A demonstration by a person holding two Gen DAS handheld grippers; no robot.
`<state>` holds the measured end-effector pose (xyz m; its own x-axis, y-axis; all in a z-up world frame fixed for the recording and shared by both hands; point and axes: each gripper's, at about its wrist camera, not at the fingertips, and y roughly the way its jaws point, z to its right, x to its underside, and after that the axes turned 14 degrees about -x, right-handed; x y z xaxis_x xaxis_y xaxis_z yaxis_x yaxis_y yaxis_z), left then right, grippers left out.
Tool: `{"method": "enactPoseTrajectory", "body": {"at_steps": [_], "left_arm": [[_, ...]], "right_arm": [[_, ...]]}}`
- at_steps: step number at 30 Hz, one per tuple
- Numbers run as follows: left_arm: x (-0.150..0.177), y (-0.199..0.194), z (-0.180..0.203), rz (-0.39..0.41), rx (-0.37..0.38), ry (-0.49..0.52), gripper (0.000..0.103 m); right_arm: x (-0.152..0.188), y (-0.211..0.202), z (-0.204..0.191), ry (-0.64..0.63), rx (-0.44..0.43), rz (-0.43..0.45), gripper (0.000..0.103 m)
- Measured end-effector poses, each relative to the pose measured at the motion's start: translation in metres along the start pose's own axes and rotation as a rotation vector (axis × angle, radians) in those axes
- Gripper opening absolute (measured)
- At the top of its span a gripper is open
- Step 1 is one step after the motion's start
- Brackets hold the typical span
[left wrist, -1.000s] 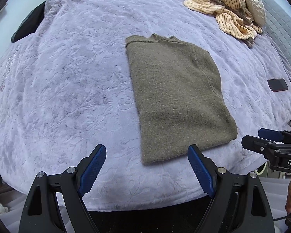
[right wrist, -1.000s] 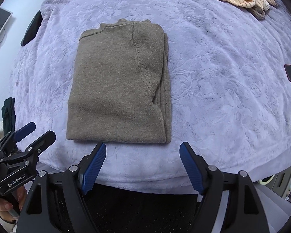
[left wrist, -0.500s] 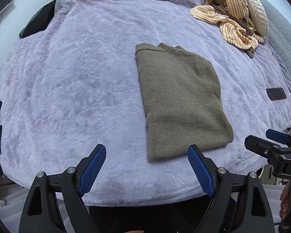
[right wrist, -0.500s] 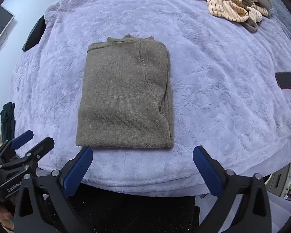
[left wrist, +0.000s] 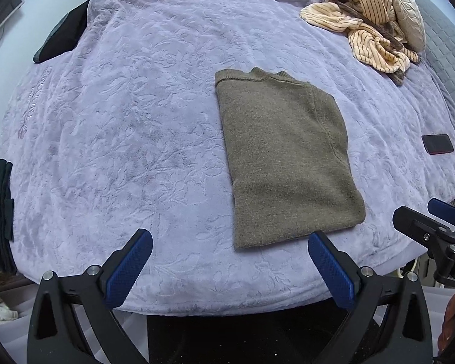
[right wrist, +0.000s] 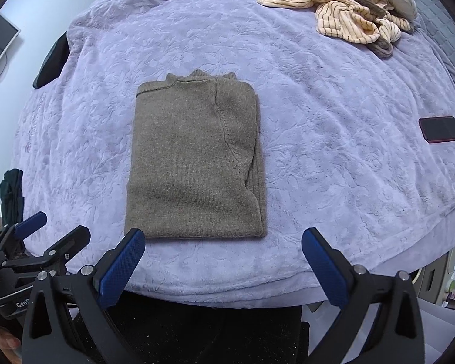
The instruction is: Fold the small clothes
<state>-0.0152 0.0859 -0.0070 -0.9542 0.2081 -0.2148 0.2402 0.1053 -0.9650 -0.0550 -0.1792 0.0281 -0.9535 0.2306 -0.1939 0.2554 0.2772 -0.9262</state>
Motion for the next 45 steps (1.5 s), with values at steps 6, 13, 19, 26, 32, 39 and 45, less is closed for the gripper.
{"method": "enactPoseTrajectory", "body": {"at_steps": [6, 13, 19, 26, 32, 39, 45], "left_arm": [[0.0, -0.003, 0.003, 0.012, -0.035, -0.002, 0.103], [0.001, -0.003, 0.008, 0.015, -0.062, 0.006, 0.103], [0.002, 0.0, 0.009, 0.001, -0.073, 0.001, 0.103], [0.002, 0.001, 0.012, 0.002, -0.083, 0.015, 0.103], [0.002, 0.001, 0.013, -0.005, -0.079, 0.015, 0.103], [0.003, 0.001, 0.014, -0.008, -0.07, 0.02, 0.103], [0.004, 0.002, 0.014, -0.013, -0.074, 0.023, 0.103]], "right_arm": [[0.0, -0.002, -0.001, -0.002, 0.01, 0.004, 0.103], [0.001, 0.002, -0.001, -0.008, 0.023, -0.014, 0.103], [0.001, 0.005, -0.003, -0.026, 0.041, -0.018, 0.103], [-0.001, 0.005, -0.003, -0.029, 0.036, -0.023, 0.103], [-0.001, 0.006, -0.004, -0.033, 0.038, -0.027, 0.103], [0.0, 0.006, -0.005, -0.031, 0.038, -0.025, 0.103], [-0.002, 0.007, -0.005, -0.039, 0.038, -0.029, 0.103]]}}
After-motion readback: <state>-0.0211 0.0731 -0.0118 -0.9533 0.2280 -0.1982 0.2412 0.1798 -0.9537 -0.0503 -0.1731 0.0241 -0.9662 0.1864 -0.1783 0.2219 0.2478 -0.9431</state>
